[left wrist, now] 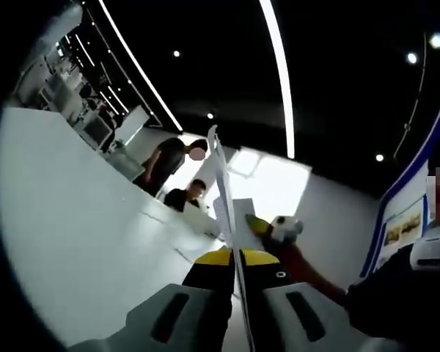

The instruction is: Organize the stack of printing papers by aligning and flattening the scattered papers on the table

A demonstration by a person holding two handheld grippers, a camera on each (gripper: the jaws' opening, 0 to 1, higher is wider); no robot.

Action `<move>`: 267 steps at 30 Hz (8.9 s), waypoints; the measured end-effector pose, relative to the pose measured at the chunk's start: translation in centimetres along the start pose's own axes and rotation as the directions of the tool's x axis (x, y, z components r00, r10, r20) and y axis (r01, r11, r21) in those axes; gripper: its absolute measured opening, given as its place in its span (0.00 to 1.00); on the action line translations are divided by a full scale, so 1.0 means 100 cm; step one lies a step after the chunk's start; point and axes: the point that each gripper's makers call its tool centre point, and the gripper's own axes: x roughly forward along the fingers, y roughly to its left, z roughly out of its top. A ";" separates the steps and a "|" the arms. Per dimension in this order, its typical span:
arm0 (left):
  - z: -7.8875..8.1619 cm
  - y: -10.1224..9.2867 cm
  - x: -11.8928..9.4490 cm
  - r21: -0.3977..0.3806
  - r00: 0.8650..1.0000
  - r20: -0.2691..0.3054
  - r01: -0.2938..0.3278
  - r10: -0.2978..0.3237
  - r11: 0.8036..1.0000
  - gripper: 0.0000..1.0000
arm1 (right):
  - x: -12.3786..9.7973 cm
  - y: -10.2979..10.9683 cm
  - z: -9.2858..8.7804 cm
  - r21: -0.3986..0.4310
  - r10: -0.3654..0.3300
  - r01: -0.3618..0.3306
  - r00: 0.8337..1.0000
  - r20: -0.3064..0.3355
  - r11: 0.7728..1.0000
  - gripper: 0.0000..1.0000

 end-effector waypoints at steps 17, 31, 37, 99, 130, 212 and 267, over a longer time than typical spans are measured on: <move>0.005 0.020 -0.001 -0.143 0.997 0.017 -0.067 0.070 0.987 0.06 | 0.012 0.012 -0.004 -0.127 -0.018 0.015 1.000 -0.024 0.992 0.00; 0.001 0.037 0.000 -0.217 0.984 -0.008 -0.174 0.177 0.960 0.06 | 0.022 -0.013 -0.018 -0.073 -0.087 0.085 0.996 -0.035 0.994 0.00; 0.000 0.042 -0.005 -0.250 0.982 -0.028 -0.189 0.188 0.949 0.06 | 0.028 -0.009 -0.023 -0.064 -0.089 0.087 0.995 -0.040 0.994 0.00; 0.000 0.037 0.000 -0.282 0.988 -0.018 -0.150 0.151 0.947 0.13 | 0.058 0.011 -0.042 0.075 -0.001 0.002 1.000 -0.022 0.997 0.00; 0.002 0.038 0.000 -0.284 0.988 -0.008 -0.148 0.152 0.947 0.13 | 0.076 0.050 -0.052 0.109 0.043 -0.042 0.999 -0.008 0.993 0.00; 0.012 0.026 0.003 -0.065 0.997 0.028 -0.075 0.077 0.995 0.06 | 0.013 0.002 -0.004 0.100 -0.066 0.049 0.982 0.175 0.994 0.04; 0.011 0.025 -0.001 0.012 0.996 -0.002 -0.092 0.092 0.996 0.06 | -0.030 0.020 -0.050 -0.022 -0.121 0.121 0.993 0.001 0.992 0.18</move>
